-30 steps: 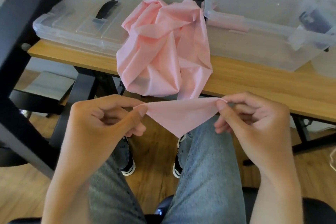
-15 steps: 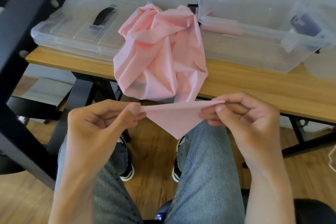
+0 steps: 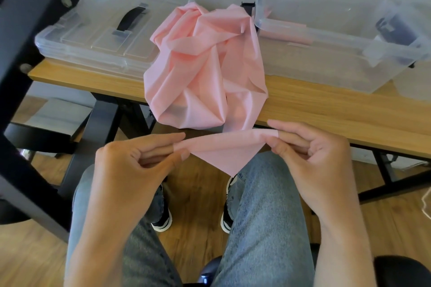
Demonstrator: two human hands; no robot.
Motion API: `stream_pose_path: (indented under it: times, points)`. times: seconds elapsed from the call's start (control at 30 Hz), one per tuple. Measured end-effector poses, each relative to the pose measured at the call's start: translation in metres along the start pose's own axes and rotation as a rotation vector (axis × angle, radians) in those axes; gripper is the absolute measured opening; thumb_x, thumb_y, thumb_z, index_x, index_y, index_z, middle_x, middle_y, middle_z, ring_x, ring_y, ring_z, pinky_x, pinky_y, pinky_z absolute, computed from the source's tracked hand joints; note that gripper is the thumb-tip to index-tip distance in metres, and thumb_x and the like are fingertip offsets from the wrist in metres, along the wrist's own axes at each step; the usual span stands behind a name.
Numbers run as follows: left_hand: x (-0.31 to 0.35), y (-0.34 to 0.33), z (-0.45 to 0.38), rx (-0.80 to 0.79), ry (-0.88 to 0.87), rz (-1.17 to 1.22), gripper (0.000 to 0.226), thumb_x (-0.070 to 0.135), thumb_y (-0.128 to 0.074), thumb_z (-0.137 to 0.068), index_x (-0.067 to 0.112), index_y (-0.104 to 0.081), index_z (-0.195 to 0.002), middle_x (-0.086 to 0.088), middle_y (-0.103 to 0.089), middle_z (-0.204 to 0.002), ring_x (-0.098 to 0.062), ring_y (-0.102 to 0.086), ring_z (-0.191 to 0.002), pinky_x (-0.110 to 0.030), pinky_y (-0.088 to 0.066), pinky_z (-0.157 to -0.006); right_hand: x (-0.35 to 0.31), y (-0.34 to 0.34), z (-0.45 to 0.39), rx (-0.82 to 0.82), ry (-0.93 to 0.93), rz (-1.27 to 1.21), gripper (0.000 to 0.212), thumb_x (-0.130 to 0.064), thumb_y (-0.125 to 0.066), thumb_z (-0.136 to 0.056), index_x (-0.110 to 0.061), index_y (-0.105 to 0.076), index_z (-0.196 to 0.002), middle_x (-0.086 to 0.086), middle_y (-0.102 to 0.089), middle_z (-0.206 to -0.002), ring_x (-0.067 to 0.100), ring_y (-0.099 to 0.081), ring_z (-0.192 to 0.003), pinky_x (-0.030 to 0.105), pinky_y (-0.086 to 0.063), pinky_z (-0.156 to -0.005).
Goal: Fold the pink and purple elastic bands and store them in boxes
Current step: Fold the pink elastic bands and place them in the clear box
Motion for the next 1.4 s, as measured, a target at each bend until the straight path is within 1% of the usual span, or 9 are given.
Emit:
stream_pose_path:
  times: [0.13, 0.23, 0.37, 0.53, 0.7, 0.8, 0.93, 1.2, 1.4]
  points:
    - [0.003, -0.003, 0.0, 0.003, -0.043, -0.096, 0.021, 0.007, -0.083, -0.076, 0.015, -0.082, -0.095, 0.009, -0.079, -0.085, 0.004, -0.074, -0.075, -0.01, -0.057, -0.074, 0.004, -0.002, -0.001, -0.011, 0.016, 0.116, 0.019, -0.014, -0.078, -0.09, -0.031, -0.079, -0.099, -0.024, -0.077, -0.091, -0.002, -0.074, -0.087, 0.013, -0.056, -0.078]
    - [0.001, -0.008, 0.001, -0.028, -0.029, -0.086, 0.014, 0.001, -0.082, -0.078, 0.007, -0.079, -0.09, 0.007, -0.076, -0.068, -0.006, -0.073, -0.063, -0.007, -0.055, -0.062, 0.007, -0.004, -0.001, -0.057, 0.011, 0.149, 0.014, -0.013, -0.074, -0.094, -0.027, -0.076, -0.094, -0.013, -0.076, -0.079, 0.008, -0.074, -0.077, 0.021, -0.057, -0.071]
    - [-0.002, -0.014, 0.002, -0.104, 0.014, -0.012, 0.012, 0.015, -0.079, -0.08, 0.011, -0.075, -0.09, 0.005, -0.073, -0.061, -0.012, -0.069, -0.049, -0.016, -0.057, -0.053, 0.004, -0.001, 0.002, -0.069, 0.032, 0.164, 0.013, -0.016, -0.068, -0.097, -0.027, -0.07, -0.091, -0.002, -0.067, -0.062, 0.018, -0.063, -0.055, 0.03, -0.053, -0.057]
    - [-0.001, -0.016, 0.002, -0.13, 0.022, 0.141, 0.017, 0.014, -0.08, -0.076, 0.01, -0.074, -0.092, 0.001, -0.08, -0.081, -0.019, -0.078, -0.071, -0.029, -0.064, -0.063, 0.004, 0.004, 0.003, -0.01, -0.064, -0.125, 0.011, -0.001, -0.07, -0.094, -0.013, -0.072, -0.095, 0.0, -0.08, -0.081, 0.016, -0.078, -0.08, 0.029, -0.063, -0.075]
    - [-0.004, -0.015, 0.003, -0.073, 0.108, 0.324, 0.008, 0.015, -0.077, -0.072, 0.007, -0.075, -0.075, -0.005, -0.079, -0.075, -0.019, -0.077, -0.066, -0.025, -0.063, -0.061, -0.008, 0.004, 0.004, 0.004, -0.012, -0.238, 0.011, -0.018, -0.07, -0.089, -0.008, -0.073, -0.093, 0.002, -0.081, -0.086, 0.02, -0.079, -0.084, 0.029, -0.063, -0.076]
    - [-0.003, -0.014, 0.004, -0.084, 0.072, 0.252, 0.012, 0.012, -0.079, -0.071, 0.007, -0.073, -0.081, -0.004, -0.078, -0.074, -0.019, -0.077, -0.066, -0.025, -0.063, -0.06, -0.008, 0.007, 0.005, 0.0, -0.027, -0.165, 0.014, -0.019, -0.074, -0.086, -0.017, -0.075, -0.1, -0.006, -0.081, -0.087, 0.013, -0.078, -0.081, 0.023, -0.061, -0.075]
    - [-0.006, -0.019, 0.008, -0.226, 0.129, 0.162, 0.049, 0.015, -0.081, -0.069, 0.024, -0.07, -0.116, 0.001, -0.08, -0.081, -0.017, -0.078, -0.075, -0.024, -0.063, -0.071, -0.004, 0.008, 0.008, -0.071, -0.084, -0.063, 0.037, -0.023, -0.076, -0.085, -0.033, -0.071, -0.119, -0.019, -0.079, -0.096, 0.003, -0.077, -0.09, 0.016, -0.058, -0.082]
    - [0.006, -0.022, 0.023, -0.351, 0.12, -0.138, 0.022, 0.035, -0.08, -0.064, 0.036, -0.08, -0.087, 0.027, -0.076, -0.083, 0.005, -0.074, -0.077, -0.012, -0.058, -0.072, -0.008, 0.016, 0.02, -0.184, -0.106, 0.226, 0.024, -0.009, -0.081, -0.084, -0.032, -0.078, -0.091, -0.023, -0.078, -0.087, -0.006, -0.074, -0.082, 0.006, -0.053, -0.072]
    - [0.027, -0.014, 0.04, -0.448, 0.064, -0.247, 0.007, 0.034, -0.084, -0.074, 0.033, -0.077, -0.077, 0.013, -0.072, -0.063, -0.005, -0.07, -0.06, -0.011, -0.052, -0.059, -0.022, 0.017, 0.041, -0.387, -0.152, 0.188, 0.029, -0.008, -0.078, -0.085, -0.036, -0.071, -0.086, -0.005, -0.078, -0.081, 0.011, -0.076, -0.076, 0.026, -0.061, -0.075]
Point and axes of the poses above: each hand's wrist, its own z-axis away from the middle knuckle, its own y-axis out of the back of the hand, x = y × z, the point moved 9 cm from there along -z, towards the middle knuckle
